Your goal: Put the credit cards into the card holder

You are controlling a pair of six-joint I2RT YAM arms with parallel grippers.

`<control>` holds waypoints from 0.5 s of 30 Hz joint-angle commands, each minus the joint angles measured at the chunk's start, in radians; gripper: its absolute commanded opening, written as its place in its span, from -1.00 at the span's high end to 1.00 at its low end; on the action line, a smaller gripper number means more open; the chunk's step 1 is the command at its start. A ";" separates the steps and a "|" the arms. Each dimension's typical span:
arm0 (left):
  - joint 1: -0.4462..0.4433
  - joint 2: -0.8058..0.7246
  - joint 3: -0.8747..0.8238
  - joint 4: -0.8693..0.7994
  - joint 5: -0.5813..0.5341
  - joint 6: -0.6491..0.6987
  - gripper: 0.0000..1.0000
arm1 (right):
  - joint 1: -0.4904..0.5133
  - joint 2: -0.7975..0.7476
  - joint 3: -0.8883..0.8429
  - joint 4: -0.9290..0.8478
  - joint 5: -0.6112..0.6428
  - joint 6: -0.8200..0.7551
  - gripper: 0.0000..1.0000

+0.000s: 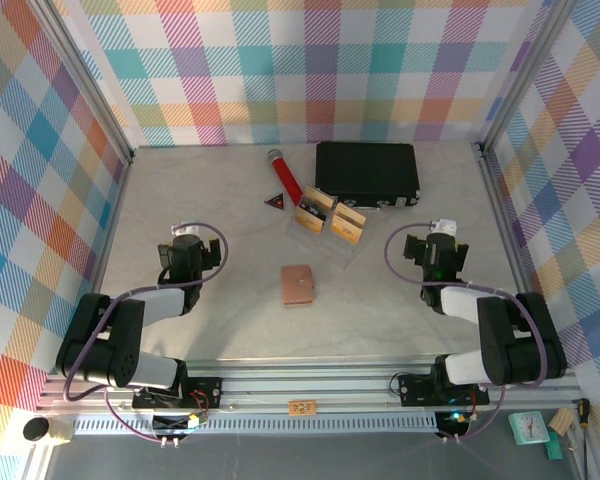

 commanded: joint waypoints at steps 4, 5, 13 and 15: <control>0.076 0.099 -0.007 0.243 0.340 -0.013 -0.99 | -0.020 0.057 0.002 0.222 -0.181 -0.062 -0.99; 0.081 0.138 -0.020 0.303 0.349 -0.014 -0.99 | -0.026 0.062 -0.004 0.243 -0.192 -0.062 -0.98; 0.101 0.177 0.016 0.272 0.367 -0.031 -0.99 | -0.105 0.127 0.056 0.167 -0.373 -0.036 -0.98; 0.103 0.181 0.018 0.273 0.357 -0.034 -0.99 | -0.105 0.134 0.053 0.189 -0.371 -0.037 -0.98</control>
